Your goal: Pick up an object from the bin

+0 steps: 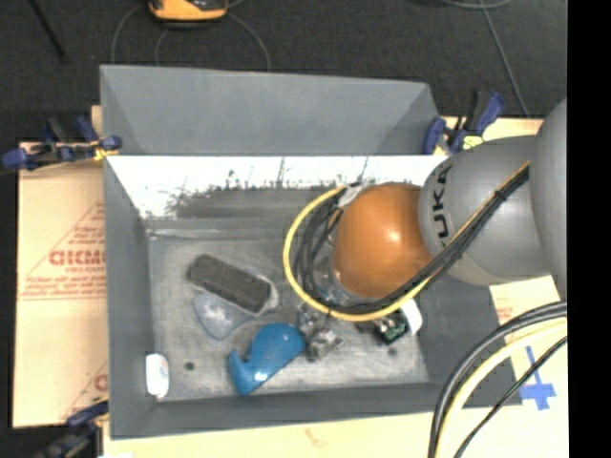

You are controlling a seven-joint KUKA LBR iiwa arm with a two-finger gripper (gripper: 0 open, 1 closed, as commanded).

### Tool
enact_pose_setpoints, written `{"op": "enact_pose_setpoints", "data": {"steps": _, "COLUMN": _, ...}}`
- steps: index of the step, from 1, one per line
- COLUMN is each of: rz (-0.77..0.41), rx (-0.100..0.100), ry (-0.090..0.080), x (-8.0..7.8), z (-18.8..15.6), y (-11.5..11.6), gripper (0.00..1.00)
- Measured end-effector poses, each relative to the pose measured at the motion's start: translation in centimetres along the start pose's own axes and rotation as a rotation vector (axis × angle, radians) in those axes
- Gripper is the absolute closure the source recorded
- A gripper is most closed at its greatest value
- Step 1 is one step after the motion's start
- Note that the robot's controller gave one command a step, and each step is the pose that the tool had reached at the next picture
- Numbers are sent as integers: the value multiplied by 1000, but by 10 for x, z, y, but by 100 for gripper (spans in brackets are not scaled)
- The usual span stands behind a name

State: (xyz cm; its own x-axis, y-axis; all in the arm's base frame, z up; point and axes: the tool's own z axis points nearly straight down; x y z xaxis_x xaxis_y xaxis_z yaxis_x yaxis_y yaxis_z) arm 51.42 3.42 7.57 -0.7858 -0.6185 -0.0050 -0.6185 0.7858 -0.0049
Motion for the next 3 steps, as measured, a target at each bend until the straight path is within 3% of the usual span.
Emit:
{"op": "enact_pose_setpoints", "data": {"steps": 2, "rz": 18, "rx": 4, "ry": 1, "x": -31, "z": -1, "y": 8, "gripper": 100}}
{"op": "enact_pose_setpoints", "data": {"steps": 3, "rz": 26, "rx": -5, "ry": 4, "x": -27, "z": -25, "y": -2, "gripper": 100}}
